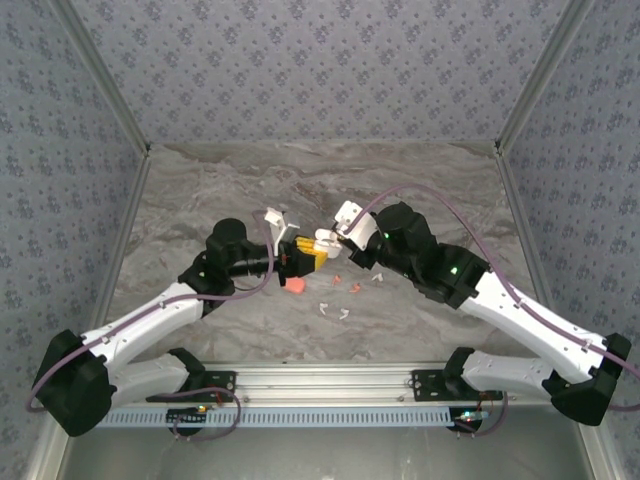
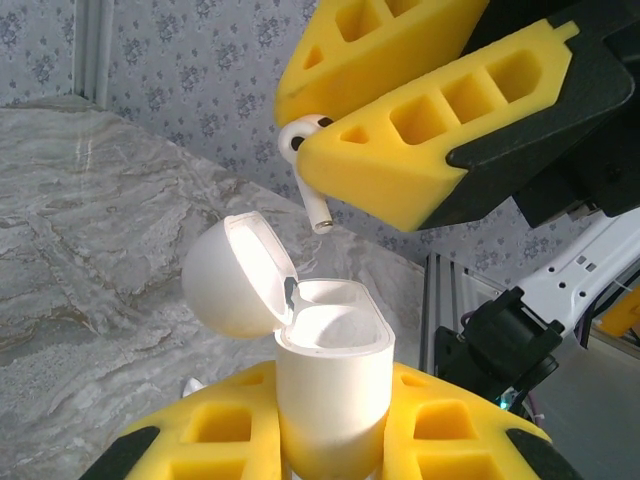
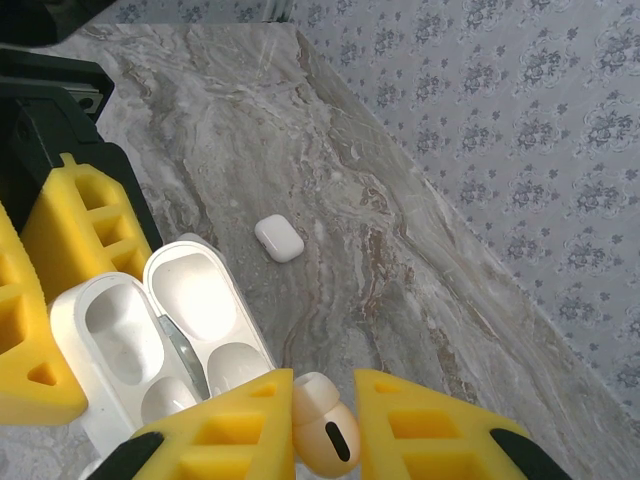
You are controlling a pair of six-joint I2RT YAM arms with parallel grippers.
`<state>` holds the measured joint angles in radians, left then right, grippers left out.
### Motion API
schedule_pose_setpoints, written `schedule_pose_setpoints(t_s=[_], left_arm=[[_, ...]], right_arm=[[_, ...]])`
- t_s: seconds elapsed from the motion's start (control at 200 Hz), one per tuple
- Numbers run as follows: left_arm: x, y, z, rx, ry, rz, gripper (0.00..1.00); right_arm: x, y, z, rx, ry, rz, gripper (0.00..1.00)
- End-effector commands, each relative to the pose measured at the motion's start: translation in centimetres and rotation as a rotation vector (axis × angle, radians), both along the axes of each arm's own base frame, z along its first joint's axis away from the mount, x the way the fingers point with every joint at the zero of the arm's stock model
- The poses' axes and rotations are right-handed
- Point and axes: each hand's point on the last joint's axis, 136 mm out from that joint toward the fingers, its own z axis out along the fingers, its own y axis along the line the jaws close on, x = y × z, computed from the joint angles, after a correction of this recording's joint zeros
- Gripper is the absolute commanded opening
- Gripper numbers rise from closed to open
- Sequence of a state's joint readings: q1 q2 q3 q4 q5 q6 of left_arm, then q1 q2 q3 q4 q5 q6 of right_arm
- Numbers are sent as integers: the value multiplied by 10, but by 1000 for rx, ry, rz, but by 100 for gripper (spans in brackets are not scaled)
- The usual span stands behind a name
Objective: Insert the wireless bluetooth earbuds into the charging case
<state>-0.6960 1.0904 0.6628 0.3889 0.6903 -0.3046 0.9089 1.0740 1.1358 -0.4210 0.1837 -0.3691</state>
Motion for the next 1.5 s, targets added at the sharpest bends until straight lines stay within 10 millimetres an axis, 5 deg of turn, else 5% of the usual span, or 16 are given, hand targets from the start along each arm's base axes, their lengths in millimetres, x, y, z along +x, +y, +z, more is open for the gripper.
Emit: schedule_pose_setpoints(t_s=[0.0,1.044,1.239,1.264,1.494], left_arm=[[-5,-3,25,-48,-59,-36,0],[-6,-3,24,-48,-76,-38,0],[-8,-4,24,-47,-93,-46,0],[-8,-4,24,-46,-98,-45,0],[-8,-5,23,-63,-153,-32,0]], right_arm=[[-1,4,4,-7,-28,25,21],[-23,23,-25,8,173,141,25],[-27,25,-17,70,239,185,32],[-27,26,0,107,228,194,33],[-24,20,35,235,264,194,48]])
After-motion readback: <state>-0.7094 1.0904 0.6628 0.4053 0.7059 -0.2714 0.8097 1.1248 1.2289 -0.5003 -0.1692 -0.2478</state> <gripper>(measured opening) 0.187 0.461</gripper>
